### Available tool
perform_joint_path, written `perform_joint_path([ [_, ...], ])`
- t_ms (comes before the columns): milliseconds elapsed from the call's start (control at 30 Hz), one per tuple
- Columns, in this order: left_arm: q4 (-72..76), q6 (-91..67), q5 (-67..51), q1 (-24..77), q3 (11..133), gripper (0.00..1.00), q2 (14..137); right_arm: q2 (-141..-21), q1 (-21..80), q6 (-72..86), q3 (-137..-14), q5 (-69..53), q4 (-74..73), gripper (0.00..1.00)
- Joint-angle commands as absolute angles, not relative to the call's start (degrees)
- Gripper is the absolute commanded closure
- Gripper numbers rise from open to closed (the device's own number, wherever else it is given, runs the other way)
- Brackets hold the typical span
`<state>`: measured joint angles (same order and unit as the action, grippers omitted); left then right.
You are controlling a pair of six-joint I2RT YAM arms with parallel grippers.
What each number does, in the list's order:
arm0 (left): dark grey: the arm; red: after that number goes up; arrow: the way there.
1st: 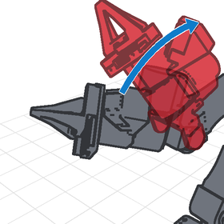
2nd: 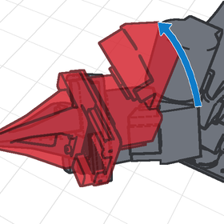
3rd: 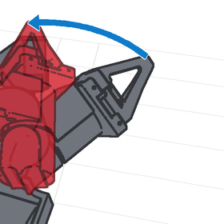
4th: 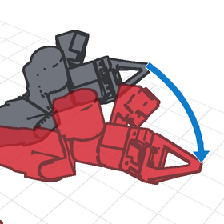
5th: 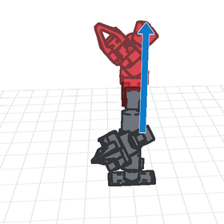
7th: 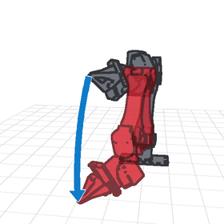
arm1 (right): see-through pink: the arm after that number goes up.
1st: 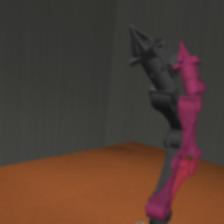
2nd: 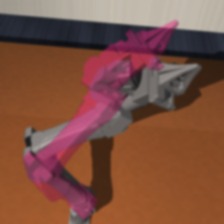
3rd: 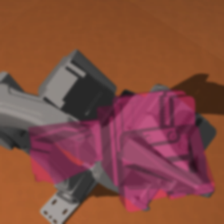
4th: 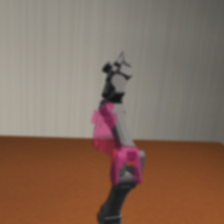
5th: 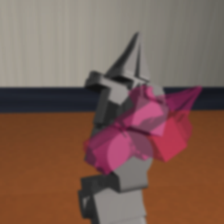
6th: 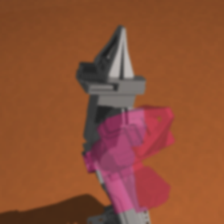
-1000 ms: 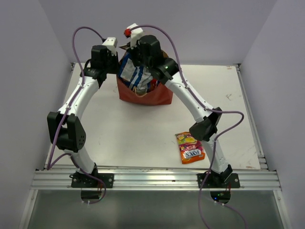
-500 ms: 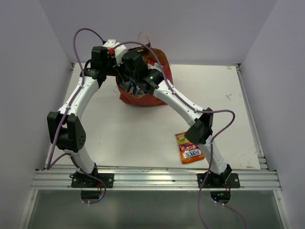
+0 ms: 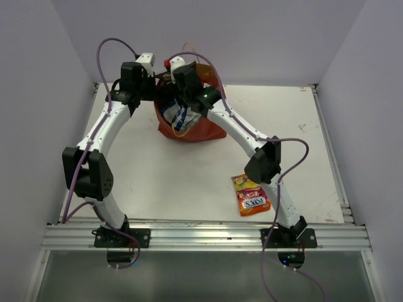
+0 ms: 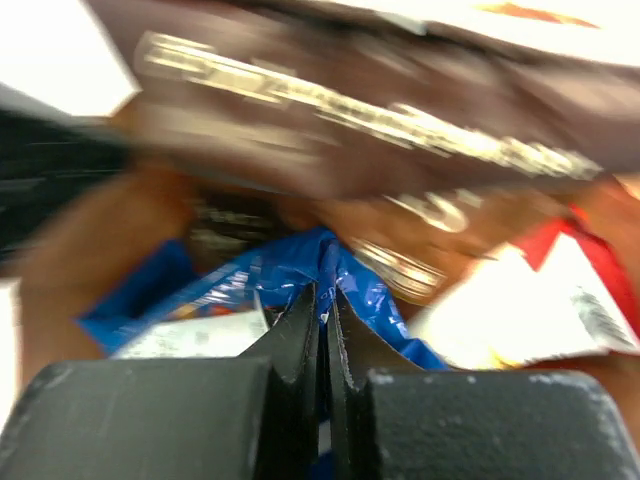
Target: Place the snacks into the paper bag
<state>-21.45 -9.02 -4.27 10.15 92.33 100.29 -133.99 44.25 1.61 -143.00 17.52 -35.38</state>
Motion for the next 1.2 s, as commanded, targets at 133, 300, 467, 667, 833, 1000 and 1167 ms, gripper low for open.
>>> perform_joint_path([
  [133,-18.81,-9.58,-4.83,10.02,93.34,1.00,99.58,-133.06,38.50,3.17,-143.96,18.81,-41.75,0.98],
  [300,-19.42,-9.58,-4.83,10.02,94.22,1.00,99.76,-131.93,38.50,2.99,-144.85,18.81,-40.96,0.55],
  [467,-19.51,-10.02,-5.45,10.02,94.66,1.00,99.67,-119.64,38.85,0.44,-141.52,21.96,-35.96,0.02],
  [667,-19.34,-10.72,-6.06,10.02,94.92,1.00,99.41,-101.99,39.02,2.71,-128.28,29.70,-39.36,0.01],
  [833,-19.95,-10.72,-6.85,10.02,95.36,1.00,99.14,-86.60,39.11,14.66,-98.15,31.73,-39.40,0.01],
  [1000,-20.30,-10.46,-6.77,10.02,95.19,1.00,98.53,-71.74,39.72,27.12,-67.74,29.98,-36.74,0.02],
  [1167,-20.21,-10.63,-7.21,10.02,95.19,1.00,98.96,-63.90,43.85,34.71,-53.55,28.65,-37.88,0.02],
])
